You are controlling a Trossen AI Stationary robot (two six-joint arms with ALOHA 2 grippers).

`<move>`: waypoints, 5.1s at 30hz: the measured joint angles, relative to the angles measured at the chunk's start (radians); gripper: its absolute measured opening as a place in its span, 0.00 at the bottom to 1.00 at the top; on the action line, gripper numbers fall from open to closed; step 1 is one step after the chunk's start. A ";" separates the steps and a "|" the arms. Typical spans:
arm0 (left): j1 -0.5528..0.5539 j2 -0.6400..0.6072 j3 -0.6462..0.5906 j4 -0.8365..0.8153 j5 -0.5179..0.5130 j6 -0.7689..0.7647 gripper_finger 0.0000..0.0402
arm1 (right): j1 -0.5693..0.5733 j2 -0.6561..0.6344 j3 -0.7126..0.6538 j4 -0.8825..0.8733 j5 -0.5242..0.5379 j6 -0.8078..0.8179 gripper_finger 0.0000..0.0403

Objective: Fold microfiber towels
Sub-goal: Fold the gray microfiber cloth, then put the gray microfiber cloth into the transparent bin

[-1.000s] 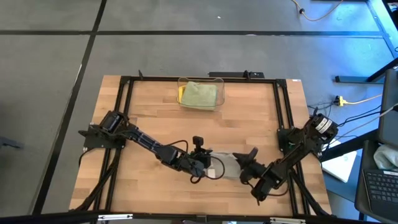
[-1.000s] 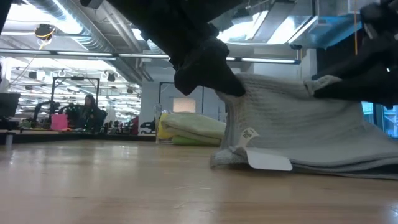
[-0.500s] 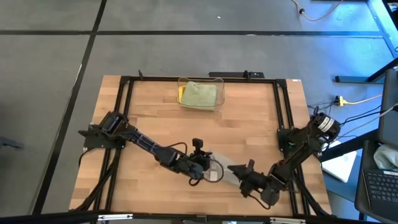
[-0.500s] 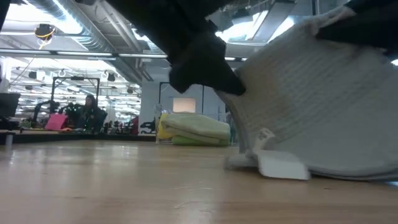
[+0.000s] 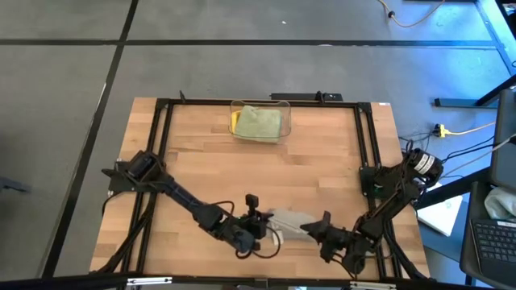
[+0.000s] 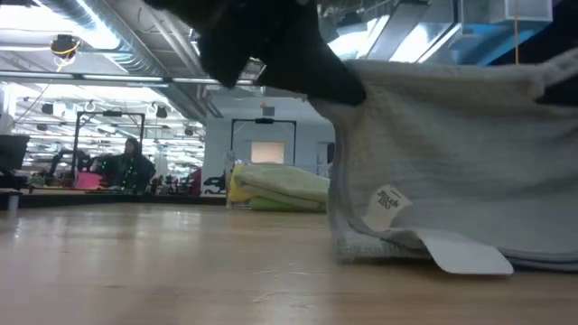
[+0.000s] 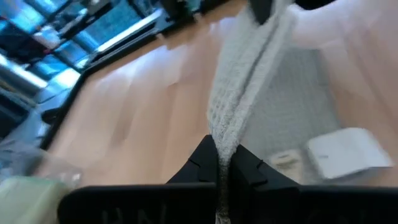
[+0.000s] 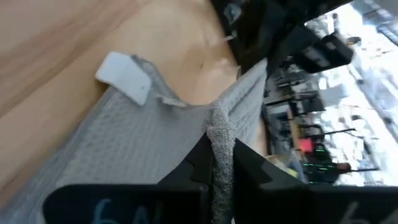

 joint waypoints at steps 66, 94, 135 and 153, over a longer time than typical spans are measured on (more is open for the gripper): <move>-0.042 -0.002 0.016 0.033 0.226 0.226 0.37 | 0.149 -0.102 0.001 -0.177 -0.373 1.002 0.52; 0.150 -0.002 -0.010 0.255 0.689 -0.226 0.45 | -0.534 -0.623 -0.085 -0.698 -1.138 1.178 0.65; 0.100 -0.002 -0.203 0.535 0.576 -0.241 0.45 | -0.662 -0.014 -0.125 0.103 -1.729 1.180 0.75; 0.099 -0.002 -0.203 0.533 0.576 -0.244 0.45 | -0.508 0.102 -0.024 0.091 -1.432 1.175 0.39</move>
